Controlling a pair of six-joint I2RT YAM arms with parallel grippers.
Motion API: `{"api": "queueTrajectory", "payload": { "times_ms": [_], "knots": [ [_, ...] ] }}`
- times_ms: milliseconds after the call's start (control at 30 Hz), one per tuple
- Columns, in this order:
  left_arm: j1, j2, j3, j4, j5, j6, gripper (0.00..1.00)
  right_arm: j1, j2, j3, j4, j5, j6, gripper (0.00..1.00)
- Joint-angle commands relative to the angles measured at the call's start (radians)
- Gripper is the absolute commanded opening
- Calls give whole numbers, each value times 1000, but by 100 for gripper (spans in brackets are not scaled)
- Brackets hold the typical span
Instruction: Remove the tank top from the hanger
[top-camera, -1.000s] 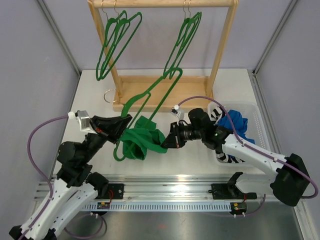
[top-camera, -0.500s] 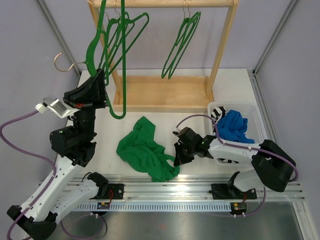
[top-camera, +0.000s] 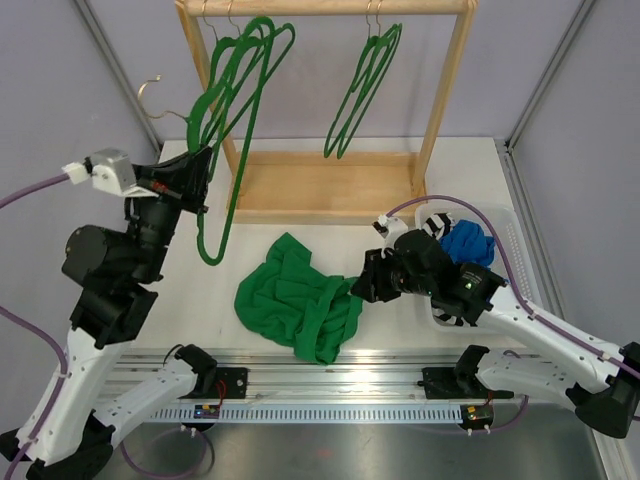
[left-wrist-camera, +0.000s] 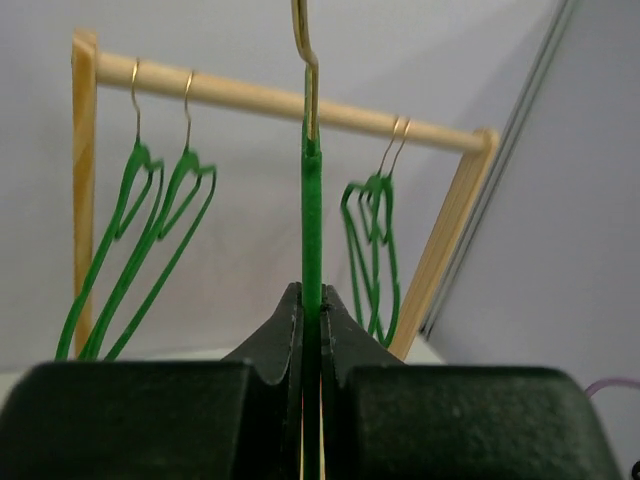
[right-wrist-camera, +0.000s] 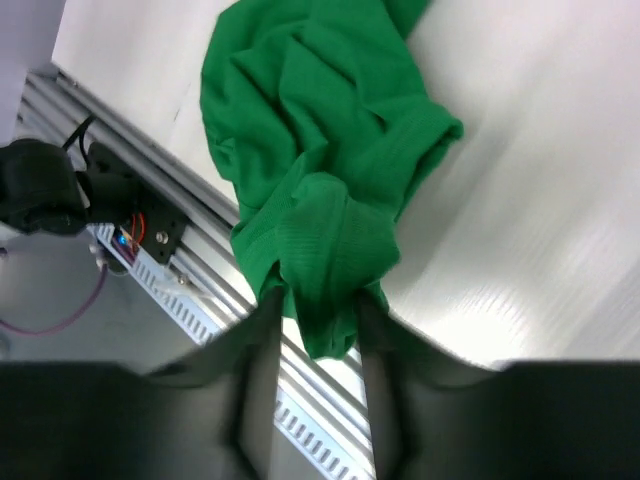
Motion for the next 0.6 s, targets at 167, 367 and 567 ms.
{"api": "queueTrajectory", "payload": {
  "times_ms": [167,367,567],
  "knots": [
    [-2,219,293,-586,-44,73,0,3,31,141,-120,-15,-97,99],
    [0,469,567,-675,-106,128,0,1,12,149,-125,14,-100,99],
    [87,725,825,-660,-77,131,0,1,-63,114,-117,5,-91,100]
  ]
}}
